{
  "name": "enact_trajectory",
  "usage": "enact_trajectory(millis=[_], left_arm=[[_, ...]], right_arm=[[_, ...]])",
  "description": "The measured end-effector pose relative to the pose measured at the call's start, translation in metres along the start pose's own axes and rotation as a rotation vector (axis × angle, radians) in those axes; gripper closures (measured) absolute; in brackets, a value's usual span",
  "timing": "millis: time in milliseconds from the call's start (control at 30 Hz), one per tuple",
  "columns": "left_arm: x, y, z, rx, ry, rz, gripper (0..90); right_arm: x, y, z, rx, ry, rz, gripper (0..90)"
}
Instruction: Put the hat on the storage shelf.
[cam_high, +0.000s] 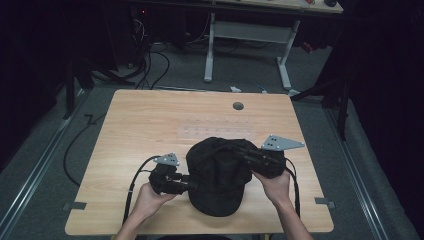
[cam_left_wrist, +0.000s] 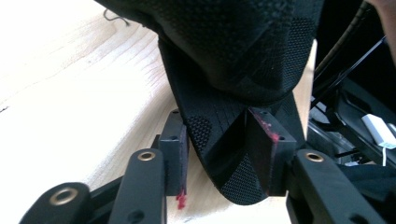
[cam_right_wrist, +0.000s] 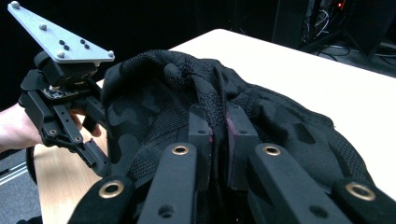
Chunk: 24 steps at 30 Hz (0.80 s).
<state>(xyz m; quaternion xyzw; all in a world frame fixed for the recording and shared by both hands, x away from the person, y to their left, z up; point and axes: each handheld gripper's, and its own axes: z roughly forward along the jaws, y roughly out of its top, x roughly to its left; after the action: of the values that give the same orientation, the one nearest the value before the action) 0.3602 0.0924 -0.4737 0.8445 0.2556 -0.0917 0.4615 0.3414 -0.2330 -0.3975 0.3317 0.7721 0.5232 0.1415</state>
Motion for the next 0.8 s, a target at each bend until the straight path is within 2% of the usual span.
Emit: enact_trajectory(millis=[133, 167, 333, 800], left_arm=[[-0.002, 0.001, -0.005, -0.011, -0.005, 0.001, 63.1], [-0.002, 0.001, -0.007, -0.015, -0.014, 0.002, 66.5], [-0.004, 0.002, -0.013, -0.023, -0.033, 0.001, 68.8], [-0.008, 0.002, -0.022, -0.049, -0.097, -0.001, 79.0]], right_arm=[[0.001, 0.003, 0.0, -0.007, -0.001, -0.008, 83.2], [0.002, 0.004, -0.001, -0.007, -0.001, -0.009, 83.1], [0.004, 0.01, 0.0, -0.022, 0.0, -0.023, 82.9], [0.003, 0.013, 0.001, -0.034, 0.001, -0.012, 80.7]])
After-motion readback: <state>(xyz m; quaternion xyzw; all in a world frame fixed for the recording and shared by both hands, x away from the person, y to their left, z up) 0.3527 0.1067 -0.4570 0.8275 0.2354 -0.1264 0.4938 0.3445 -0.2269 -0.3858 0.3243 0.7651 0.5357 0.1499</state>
